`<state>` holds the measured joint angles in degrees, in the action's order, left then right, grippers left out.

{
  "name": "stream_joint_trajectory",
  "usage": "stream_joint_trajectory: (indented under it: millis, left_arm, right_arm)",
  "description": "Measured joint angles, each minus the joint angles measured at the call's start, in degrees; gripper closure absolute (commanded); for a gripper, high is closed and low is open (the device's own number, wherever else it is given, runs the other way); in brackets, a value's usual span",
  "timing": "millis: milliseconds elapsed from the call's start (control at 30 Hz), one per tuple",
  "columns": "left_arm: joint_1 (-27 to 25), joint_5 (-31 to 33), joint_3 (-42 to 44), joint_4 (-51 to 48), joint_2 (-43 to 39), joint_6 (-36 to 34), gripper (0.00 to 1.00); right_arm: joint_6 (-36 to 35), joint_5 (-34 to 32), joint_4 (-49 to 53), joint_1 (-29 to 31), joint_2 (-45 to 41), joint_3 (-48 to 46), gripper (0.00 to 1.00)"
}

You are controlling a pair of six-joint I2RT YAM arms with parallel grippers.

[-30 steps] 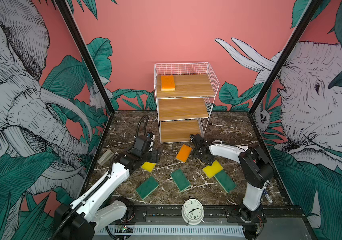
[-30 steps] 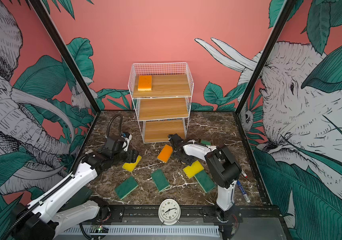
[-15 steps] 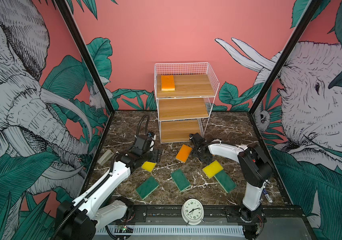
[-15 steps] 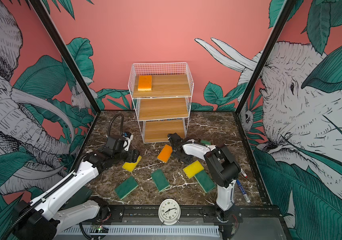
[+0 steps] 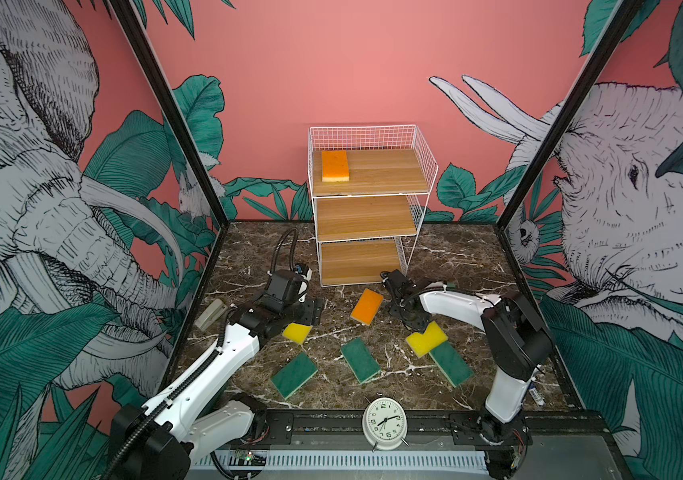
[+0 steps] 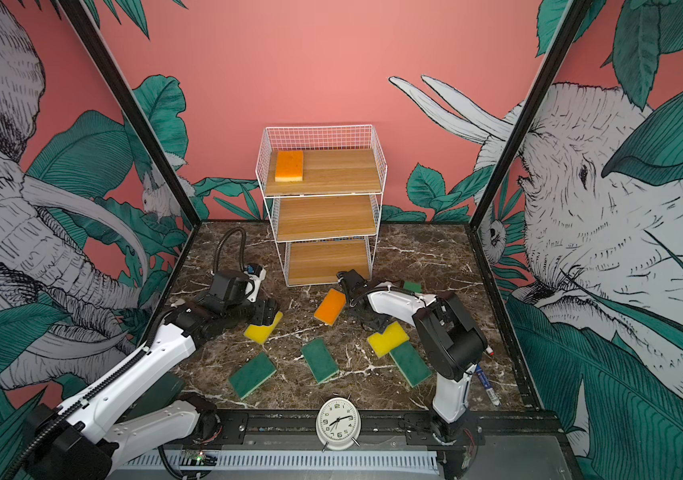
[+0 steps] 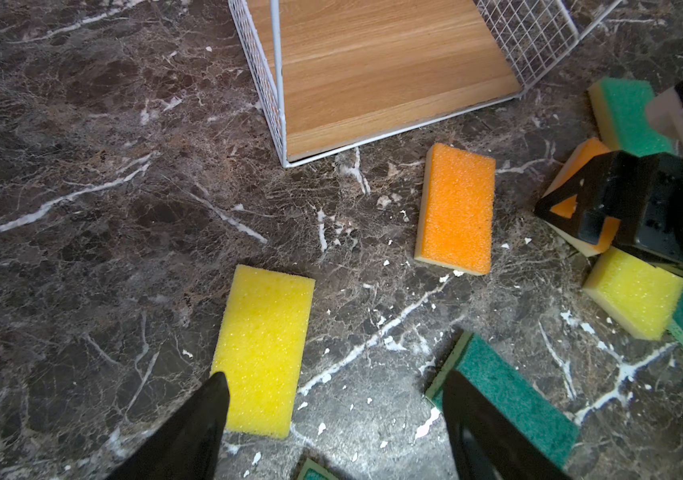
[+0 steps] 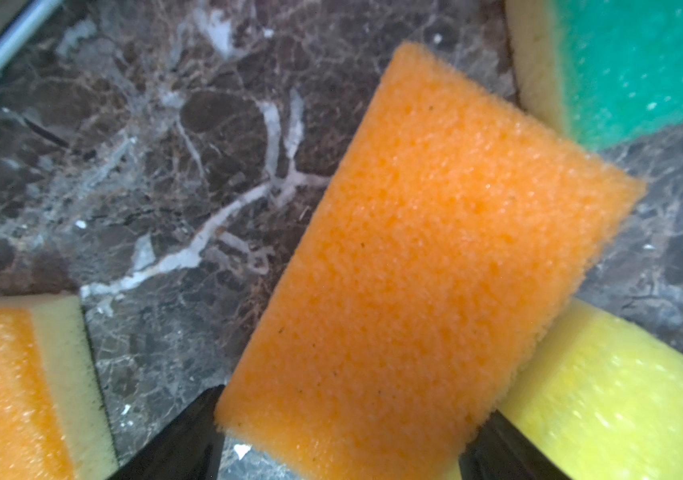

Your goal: Place and organize the cleaning sponges onto the shelf

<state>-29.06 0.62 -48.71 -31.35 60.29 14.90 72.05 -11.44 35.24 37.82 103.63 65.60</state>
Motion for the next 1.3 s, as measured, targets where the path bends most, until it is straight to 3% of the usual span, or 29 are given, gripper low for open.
stream_joint_trajectory:
  millis: [567, 1000, 1300]
  left_arm:
    - [0.02, -0.83, -0.02, 0.00, 1.14, -1.33, 0.18]
    - [0.02, -4.46, -0.02, 0.66, 3.48, -2.95, 0.18]
    - [0.02, -6.69, -0.02, 1.81, 2.36, -3.56, 0.18]
  right_arm:
    - [4.52, 2.43, -0.70, 0.00, 1.88, 2.05, 0.06]
    - [10.27, -0.20, -0.66, 0.00, 2.03, 1.97, 0.06]
    - [10.36, -0.70, -0.37, -0.17, 2.78, 2.03, 0.13]
